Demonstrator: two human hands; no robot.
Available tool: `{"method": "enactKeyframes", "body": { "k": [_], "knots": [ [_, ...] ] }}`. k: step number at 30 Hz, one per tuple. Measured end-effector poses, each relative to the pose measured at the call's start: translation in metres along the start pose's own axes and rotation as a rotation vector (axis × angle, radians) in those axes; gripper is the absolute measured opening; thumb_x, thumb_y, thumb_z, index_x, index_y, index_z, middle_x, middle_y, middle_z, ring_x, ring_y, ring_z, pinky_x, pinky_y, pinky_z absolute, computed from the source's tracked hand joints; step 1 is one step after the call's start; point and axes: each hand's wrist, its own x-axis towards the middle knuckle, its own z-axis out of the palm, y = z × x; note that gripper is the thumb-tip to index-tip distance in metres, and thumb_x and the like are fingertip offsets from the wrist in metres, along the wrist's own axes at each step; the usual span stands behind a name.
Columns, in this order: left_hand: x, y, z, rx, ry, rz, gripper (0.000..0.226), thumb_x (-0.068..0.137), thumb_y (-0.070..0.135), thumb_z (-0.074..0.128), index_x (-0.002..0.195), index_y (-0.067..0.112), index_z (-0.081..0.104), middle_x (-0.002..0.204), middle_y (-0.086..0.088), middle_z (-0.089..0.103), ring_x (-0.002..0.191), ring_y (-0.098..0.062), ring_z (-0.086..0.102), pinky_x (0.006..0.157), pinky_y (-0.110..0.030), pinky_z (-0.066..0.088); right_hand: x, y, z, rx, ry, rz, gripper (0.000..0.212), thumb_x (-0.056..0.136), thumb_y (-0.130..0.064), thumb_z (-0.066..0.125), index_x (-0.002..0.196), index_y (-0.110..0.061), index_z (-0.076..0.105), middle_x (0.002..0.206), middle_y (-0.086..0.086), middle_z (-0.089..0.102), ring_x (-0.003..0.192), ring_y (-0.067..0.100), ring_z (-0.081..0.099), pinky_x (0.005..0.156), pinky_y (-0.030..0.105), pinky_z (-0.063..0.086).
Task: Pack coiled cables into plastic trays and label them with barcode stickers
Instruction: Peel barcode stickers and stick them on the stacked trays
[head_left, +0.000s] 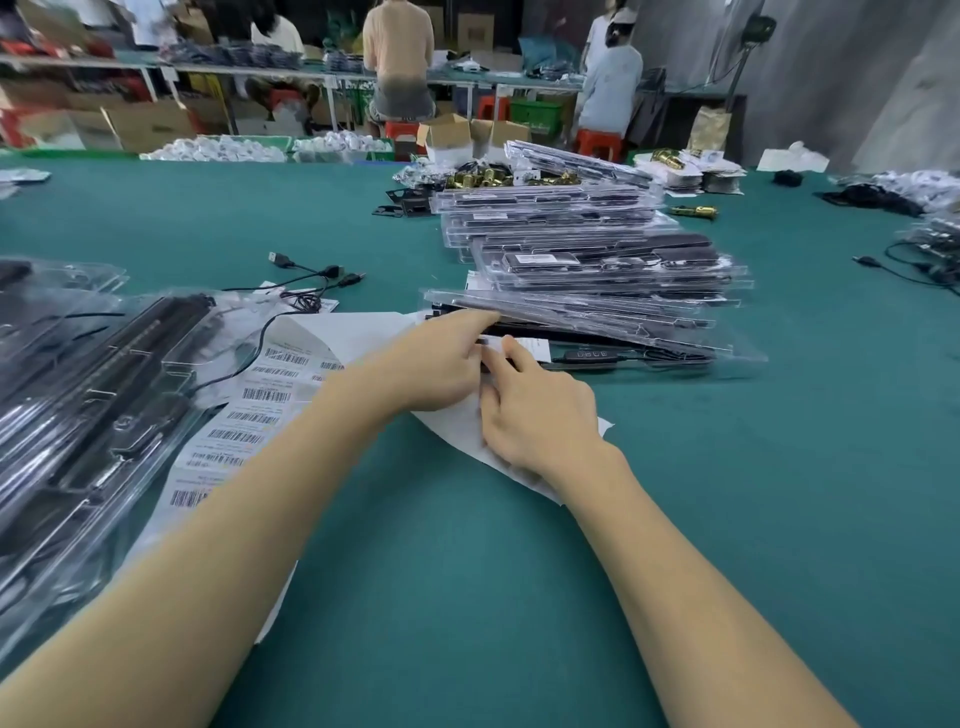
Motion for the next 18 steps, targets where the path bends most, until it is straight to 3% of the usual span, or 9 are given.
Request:
{"method": "enactKeyframes", "body": {
  "k": [4,9,18],
  "knots": [
    [0.017,0.004,0.019,0.084,0.065,0.026,0.05,0.094,0.005,0.042,0.143,0.014,0.049,0.144,-0.006,0.051,0.133,-0.022,0.045,0.108,-0.033,0.036,0.0,-0.002,-0.001,0.038,-0.023,0.053,0.048,0.099,-0.035,0.038,0.147,-0.033,0.032,0.164,0.006,0.009,0.087,0.034,0.056,0.07,0.035,0.031],
    [0.028,-0.001,0.027,0.117,0.12,-0.006,0.039,0.096,0.009,0.043,0.132,0.01,0.058,0.135,-0.011,0.054,0.127,-0.026,0.048,0.104,-0.037,0.04,-0.001,-0.002,0.002,0.037,-0.001,0.047,0.047,0.1,-0.034,0.034,0.147,-0.032,0.036,0.161,0.002,0.022,0.105,0.034,0.059,0.072,0.035,0.03],
    [0.034,0.004,0.021,0.253,0.008,-0.029,0.049,0.089,0.009,0.042,0.136,0.016,0.055,0.134,-0.006,0.058,0.124,-0.029,0.044,0.106,-0.042,0.036,-0.001,-0.004,0.005,-0.011,0.004,0.057,0.048,0.103,-0.037,0.028,0.15,-0.029,0.034,0.163,0.0,0.023,0.107,0.034,0.059,0.071,0.036,0.031]
  ]
}}
